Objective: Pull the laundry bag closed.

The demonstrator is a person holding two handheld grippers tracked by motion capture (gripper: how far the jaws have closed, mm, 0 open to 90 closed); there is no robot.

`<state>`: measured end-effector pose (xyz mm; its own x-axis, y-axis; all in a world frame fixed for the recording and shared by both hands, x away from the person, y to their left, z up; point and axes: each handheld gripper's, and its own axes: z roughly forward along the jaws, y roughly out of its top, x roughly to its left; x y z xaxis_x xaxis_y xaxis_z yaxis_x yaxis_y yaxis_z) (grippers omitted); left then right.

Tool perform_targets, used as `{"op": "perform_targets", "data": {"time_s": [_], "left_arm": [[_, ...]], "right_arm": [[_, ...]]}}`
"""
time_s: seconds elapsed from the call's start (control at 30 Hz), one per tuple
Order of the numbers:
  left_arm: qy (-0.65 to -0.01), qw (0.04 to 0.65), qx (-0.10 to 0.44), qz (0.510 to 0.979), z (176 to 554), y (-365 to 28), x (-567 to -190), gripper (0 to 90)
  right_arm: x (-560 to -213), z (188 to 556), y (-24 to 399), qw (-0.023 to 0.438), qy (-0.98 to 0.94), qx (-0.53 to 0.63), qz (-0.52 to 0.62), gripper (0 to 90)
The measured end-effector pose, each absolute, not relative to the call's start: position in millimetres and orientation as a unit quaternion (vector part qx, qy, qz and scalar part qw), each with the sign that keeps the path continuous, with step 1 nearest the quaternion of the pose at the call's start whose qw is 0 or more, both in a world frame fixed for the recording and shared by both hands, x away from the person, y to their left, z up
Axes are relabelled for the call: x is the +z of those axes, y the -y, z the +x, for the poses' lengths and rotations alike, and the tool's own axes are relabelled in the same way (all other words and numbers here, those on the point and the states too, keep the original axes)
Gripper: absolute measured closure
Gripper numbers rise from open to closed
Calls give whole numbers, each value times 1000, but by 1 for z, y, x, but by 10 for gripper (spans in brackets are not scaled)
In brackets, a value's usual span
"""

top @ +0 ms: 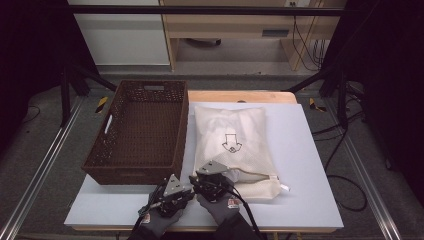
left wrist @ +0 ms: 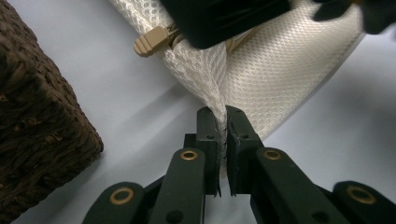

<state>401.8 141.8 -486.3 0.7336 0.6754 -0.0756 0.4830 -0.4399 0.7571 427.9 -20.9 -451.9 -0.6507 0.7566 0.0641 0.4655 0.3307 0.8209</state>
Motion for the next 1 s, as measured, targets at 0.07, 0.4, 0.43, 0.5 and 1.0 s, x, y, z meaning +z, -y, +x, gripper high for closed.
{"op": "perform_targets", "data": {"time_s": [0.07, 0.4, 0.43, 0.5, 1.0], "left_arm": [[-346, 403, 121, 839, 402, -142, -487, 841], [-347, 404, 120, 838, 402, -142, -487, 841], [-347, 404, 120, 838, 402, -142, -487, 841], [-346, 404, 120, 838, 402, -142, -487, 841], [-346, 404, 120, 839, 402, -142, -487, 842]], "right_arm": [[-457, 434, 12, 183, -803, 421, 381, 590], [-468, 441, 7, 214, -808, 381, 394, 721], [-466, 441, 8, 212, -806, 383, 398, 740], [-463, 441, 10, 204, -803, 387, 403, 784], [-442, 431, 30, 161, -801, 404, 412, 816]]}}
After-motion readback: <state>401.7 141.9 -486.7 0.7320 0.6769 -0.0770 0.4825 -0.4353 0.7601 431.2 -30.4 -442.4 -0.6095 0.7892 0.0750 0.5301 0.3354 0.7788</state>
